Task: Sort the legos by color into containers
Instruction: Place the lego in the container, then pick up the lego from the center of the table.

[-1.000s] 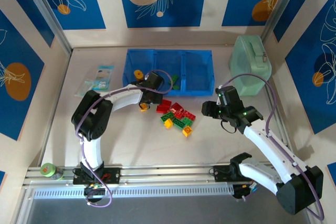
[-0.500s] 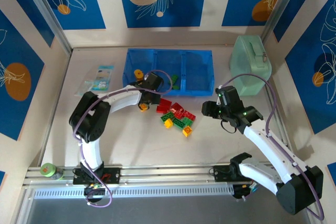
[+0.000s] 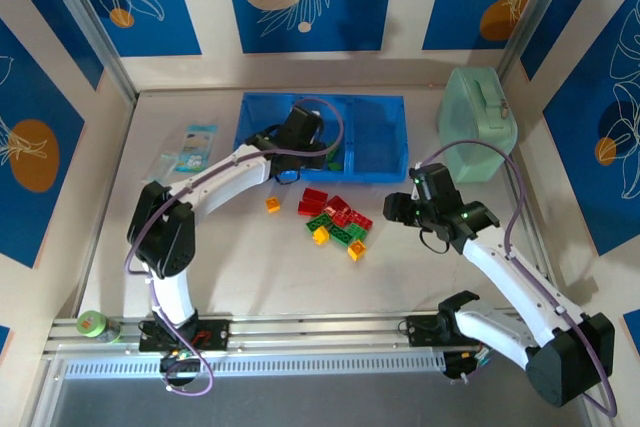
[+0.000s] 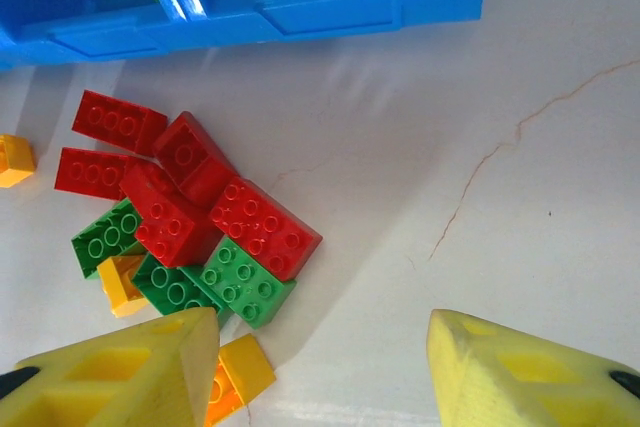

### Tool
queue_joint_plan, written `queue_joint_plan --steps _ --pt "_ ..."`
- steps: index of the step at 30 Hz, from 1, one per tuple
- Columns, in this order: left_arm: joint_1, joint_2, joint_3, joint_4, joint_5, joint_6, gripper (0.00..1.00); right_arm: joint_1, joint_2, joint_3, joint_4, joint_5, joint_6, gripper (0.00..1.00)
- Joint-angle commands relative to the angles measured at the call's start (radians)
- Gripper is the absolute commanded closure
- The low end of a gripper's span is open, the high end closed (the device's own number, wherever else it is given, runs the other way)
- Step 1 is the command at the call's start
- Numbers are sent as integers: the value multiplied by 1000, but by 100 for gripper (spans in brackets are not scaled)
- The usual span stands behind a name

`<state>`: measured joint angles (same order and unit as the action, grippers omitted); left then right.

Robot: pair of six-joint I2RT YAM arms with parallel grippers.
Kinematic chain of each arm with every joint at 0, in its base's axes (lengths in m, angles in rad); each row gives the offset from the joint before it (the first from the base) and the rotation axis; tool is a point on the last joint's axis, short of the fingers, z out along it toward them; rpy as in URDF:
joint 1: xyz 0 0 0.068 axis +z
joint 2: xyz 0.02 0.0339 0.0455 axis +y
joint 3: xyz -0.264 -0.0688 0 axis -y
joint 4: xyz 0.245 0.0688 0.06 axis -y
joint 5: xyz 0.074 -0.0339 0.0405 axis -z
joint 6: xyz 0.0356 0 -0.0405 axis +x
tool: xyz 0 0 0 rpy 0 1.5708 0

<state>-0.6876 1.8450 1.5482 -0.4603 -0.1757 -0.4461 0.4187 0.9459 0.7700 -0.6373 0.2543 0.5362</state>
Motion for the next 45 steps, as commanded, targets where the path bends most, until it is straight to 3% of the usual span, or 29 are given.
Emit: queue_joint_plan --steps 1,9,10,14,16,19,26,37,45 --pt "2 78 90 -66 10 39 66 5 -36 -2 -23 -1 13 42" --pt "20 208 266 -100 7 76 63 5 -58 2 -44 -2 9 40" --pt "26 215 273 -95 23 75 59 5 -58 2 -40 -9 7 38" --pt "26 188 271 -90 32 77 31 8 -54 3 -42 -25 0 36" --pt "23 134 206 -30 46 86 27 9 -54 -4 -38 -30 -1 35" --pt "22 32 70 97 83 86 26 11 -49 -18 -24 -50 -4 33" --pt "22 -153 -165 175 75 59 27 50 13 -15 -5 -84 -25 25" --pt "21 -446 -551 236 4 -3 27 200 205 79 10 -33 -60 28" --pt "21 -614 -754 208 -15 -51 27 266 428 210 16 -25 -96 32"
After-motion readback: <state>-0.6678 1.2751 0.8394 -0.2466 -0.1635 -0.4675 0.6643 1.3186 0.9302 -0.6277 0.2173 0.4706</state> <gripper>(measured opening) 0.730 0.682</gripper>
